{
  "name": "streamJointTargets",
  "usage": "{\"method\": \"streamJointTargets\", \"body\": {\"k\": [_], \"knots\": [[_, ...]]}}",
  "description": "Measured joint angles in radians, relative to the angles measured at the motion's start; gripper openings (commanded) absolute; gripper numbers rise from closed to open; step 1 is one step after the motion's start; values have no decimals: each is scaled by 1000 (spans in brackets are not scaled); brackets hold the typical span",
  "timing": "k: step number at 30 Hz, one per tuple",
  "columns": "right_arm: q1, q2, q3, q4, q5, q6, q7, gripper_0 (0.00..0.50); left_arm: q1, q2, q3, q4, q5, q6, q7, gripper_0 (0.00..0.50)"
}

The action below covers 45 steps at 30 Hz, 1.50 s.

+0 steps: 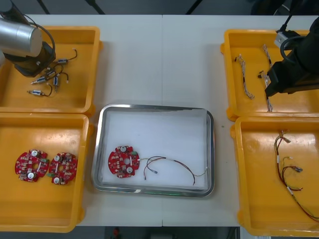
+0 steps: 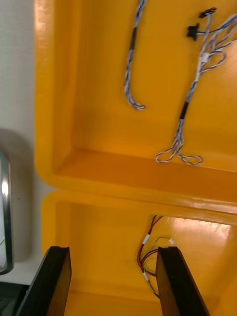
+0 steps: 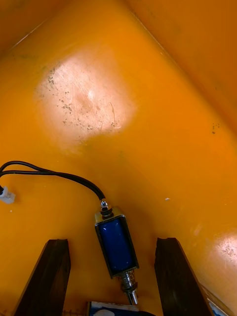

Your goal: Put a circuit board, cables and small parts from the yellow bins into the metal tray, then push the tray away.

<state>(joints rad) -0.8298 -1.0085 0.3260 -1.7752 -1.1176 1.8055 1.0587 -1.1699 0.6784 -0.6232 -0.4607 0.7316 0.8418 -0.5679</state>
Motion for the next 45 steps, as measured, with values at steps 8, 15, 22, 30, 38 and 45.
{"method": "streamJointTargets", "body": {"k": [8, 15, 22, 30, 38, 45], "knots": [[0, 0, 0, 117, 87, -111, 0, 500, 0, 0, 0, 3, -1, 0, -23, 0], [-11, 17, -1, 267, 164, -157, 0, 500, 0, 0, 0, 4, -2, 0, -23, 0], [-51, 70, -3, 428, 225, -200, 0, 500, 0, 0, 0, 5, 1, 0, -58, 0], [-94, 147, -3, 591, 294, -268, 0, 500, -16, 28, 0, -66, 27, 162, -134, 0], [-105, 219, -4, 713, 343, -361, 0, 500, -42, 117, 16, -175, 66, 339, -314, 0], [-105, 251, -3, 779, 344, -380, 1, 500, -43, 186, 108, -288, 140, 509, -402, 0]]}}
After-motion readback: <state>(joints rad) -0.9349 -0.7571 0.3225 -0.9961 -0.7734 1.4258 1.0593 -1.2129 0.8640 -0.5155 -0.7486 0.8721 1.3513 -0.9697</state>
